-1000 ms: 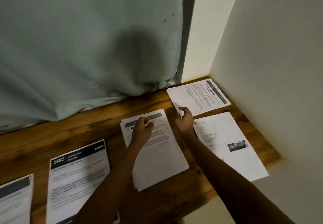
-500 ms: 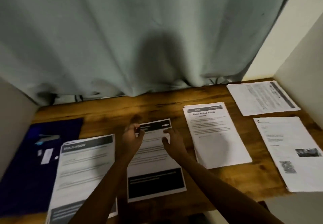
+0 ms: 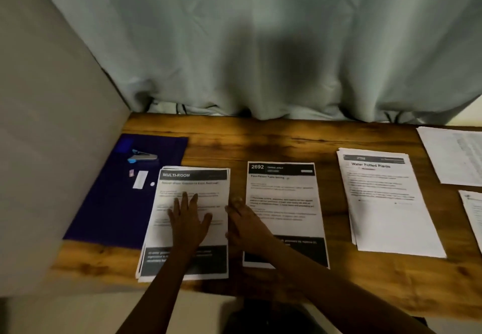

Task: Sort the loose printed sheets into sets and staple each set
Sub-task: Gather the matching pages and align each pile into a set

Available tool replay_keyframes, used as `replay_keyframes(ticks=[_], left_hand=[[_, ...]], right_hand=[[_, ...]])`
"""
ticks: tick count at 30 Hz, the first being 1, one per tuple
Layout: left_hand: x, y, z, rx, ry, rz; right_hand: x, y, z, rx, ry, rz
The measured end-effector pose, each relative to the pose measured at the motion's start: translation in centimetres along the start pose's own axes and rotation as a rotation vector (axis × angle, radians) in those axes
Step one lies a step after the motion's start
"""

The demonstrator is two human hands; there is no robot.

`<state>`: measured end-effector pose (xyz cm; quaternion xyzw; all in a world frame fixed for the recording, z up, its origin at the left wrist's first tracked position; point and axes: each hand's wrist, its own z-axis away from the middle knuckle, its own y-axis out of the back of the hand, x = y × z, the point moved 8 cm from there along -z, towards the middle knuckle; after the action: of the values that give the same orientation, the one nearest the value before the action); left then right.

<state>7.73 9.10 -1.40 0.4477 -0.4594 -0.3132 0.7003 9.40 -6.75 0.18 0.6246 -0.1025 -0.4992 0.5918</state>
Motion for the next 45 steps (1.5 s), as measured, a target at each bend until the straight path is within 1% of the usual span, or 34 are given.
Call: replay_keyframes(ticks=[3,7,10,15,20,21,23,27,32,36,39,42,45], left_hand=[[-1.8,-0.8,0.9,-0.052,0.020,-0.040],[-3.2,-2.0,1.4,-0.125,0.025,-0.089],[-3.4,-2.2,1.5,-0.149,0.010,-0.099],[-3.2,-2.2,1.8,-0.193,0.012,-0.104],[-3.2,-2.3,1.4,-0.208,0.037,-0.072],[-3.1,-2.3,1.4,-0.207,0.036,-0.072],[-3.1,-2.2,1.5,-0.211,0.039,-0.066],[-3.1,-2.0,1.6,-0.215,0.043,-0.073],[-3.1,-2.0,1.8,-0.214,0.032,-0.094],[-3.2,-2.0,2.0,-0.201,0.030,-0.099],[-3.3,-2.1,2.1,-0.195,0.014,-0.120],[-3.6,-1.8,1.9,-0.199,-0.044,-0.138],[-3.6,-0.6,1.0,-0.198,-0.158,-0.182]], right_hand=[[-0.9,-2.5,-0.4,-0.121,0.030,0.081],[-1.3,-4.0,-0.4,-0.166,0.029,0.147],[-1.0,-4.5,-0.2,-0.190,0.033,0.170],[-0.8,-4.8,0.5,-0.193,0.076,0.177],[-0.9,-4.9,0.1,-0.132,0.076,0.170],[-1.0,-4.8,0.1,-0.127,0.059,0.149],[-1.3,-4.3,0.1,-0.101,0.003,0.024],[-1.6,-2.7,-0.6,0.056,-0.156,-0.300],[-0.3,-3.8,-1.0,0.188,-0.367,-0.557],[-0.4,-3.4,-0.2,0.269,-0.449,-0.628],[-0.3,-3.6,0.0,0.336,-0.539,-0.622],[-0.5,-3.5,0.4,0.389,-0.618,-0.537],[-0.5,-3.4,0.7,0.434,-0.665,-0.409]])
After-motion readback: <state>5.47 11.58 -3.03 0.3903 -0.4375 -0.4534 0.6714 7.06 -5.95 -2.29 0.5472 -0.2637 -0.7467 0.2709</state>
